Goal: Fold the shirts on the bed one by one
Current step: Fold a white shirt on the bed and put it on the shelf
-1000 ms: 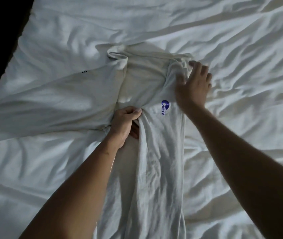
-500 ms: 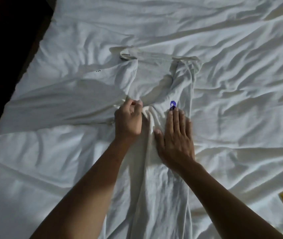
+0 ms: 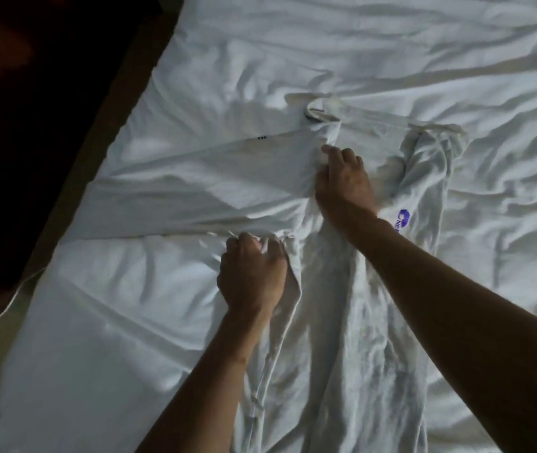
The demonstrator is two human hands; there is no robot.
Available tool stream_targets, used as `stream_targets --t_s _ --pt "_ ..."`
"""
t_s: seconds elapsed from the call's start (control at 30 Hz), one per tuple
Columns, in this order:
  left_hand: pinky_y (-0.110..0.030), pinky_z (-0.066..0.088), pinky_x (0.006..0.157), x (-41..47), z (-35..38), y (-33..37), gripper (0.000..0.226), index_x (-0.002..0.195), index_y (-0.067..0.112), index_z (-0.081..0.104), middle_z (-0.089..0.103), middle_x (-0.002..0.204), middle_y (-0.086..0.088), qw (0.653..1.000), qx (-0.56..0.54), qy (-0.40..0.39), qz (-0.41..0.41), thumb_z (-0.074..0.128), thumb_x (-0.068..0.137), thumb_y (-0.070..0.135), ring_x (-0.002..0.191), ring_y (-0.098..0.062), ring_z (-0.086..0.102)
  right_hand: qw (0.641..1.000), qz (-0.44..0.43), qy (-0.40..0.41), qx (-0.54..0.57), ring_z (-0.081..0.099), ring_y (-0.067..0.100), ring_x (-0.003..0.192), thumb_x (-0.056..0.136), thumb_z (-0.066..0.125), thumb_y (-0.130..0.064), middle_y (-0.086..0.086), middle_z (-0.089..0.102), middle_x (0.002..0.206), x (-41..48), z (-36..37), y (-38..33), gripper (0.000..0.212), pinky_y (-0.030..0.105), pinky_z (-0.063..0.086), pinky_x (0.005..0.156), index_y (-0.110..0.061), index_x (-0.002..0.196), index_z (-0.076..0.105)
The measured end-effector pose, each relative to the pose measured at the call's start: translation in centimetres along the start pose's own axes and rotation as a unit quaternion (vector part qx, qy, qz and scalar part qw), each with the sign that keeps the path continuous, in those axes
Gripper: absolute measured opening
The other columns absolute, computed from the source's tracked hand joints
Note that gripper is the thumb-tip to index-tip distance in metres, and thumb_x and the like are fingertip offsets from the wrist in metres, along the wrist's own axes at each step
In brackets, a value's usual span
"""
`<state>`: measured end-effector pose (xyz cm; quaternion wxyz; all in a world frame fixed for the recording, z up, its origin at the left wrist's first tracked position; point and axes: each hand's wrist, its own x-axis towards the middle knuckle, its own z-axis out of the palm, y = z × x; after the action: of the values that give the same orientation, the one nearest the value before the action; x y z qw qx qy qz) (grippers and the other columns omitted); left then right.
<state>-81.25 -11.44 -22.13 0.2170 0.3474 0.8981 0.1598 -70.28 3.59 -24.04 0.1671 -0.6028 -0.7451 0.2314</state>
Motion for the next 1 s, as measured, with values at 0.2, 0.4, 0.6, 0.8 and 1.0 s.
stream_targets --t_s 0.2,0.4,0.6,0.8,1.0 --pt "-0.047 0.052 0.082 0.3 0.5 -1.6 0.028 0.118 0.013 0.066 0.062 0.113 -0.013 0.999 0.023 -0.005 0.033 0.056 0.098 0.03 0.105 -0.037 0.064 0.997 0.054 -0.038 0.033 0.059 0.042 0.114 0.105 0.038 -0.029 0.02 0.062 0.125 5.0 1.0 -1.2 0.043 0.044 0.045 0.089 -0.023 0.148 0.042" --pt "-0.044 0.048 0.082 1.6 0.6 -2.6 0.018 0.107 0.013 0.06 0.062 0.11 -0.008 0.999 -0.034 -0.016 0.008 0.065 0.097 0.027 0.1 -0.036 0.063 0.996 0.08 -0.032 0.033 0.06 0.047 0.112 0.102 0.043 -0.024 0.026 0.064 0.124 7.0 1.1 0.1 0.035 0.043 0.044 0.086 -0.018 0.137 0.047" --pt "-0.031 0.048 0.068 3.1 -1.4 -2.6 0.018 0.082 0.016 0.068 0.071 0.074 0.004 0.957 -0.255 -0.022 -0.134 0.061 0.09 0.031 0.078 -0.019 0.07 0.996 0.09 -0.018 0.014 0.058 0.047 0.112 0.104 0.044 -0.036 0.025 0.061 0.124 6.8 1.0 -0.7 0.032 0.043 0.041 0.085 -0.018 0.129 0.05" --pt "-0.042 0.045 0.085 6.5 -3.4 -3.7 0.045 0.114 0.014 0.06 0.054 0.114 -0.011 0.983 -0.023 0.147 0.108 0.053 0.069 0.012 0.107 -0.033 0.051 0.995 0.096 -0.028 -0.024 0.058 0.047 0.114 0.102 0.047 -0.043 0.018 0.048 0.132 6.9 1.2 -1.2 0.041 0.047 0.045 0.089 -0.022 0.137 0.045" --pt "-0.061 0.039 0.107 14.5 -4.2 -3.8 0.052 0.14 0.011 0.052 0.04 0.153 -0.024 0.936 0.178 0.044 0.302 0.046 0.089 0.022 0.14 -0.044 0.039 0.995 0.092 -0.008 -0.028 0.056 0.046 0.116 0.104 0.046 -0.037 0.019 0.047 0.135 6.4 1.9 -1.2 0.04 0.05 0.045 0.087 -0.017 0.139 0.042"
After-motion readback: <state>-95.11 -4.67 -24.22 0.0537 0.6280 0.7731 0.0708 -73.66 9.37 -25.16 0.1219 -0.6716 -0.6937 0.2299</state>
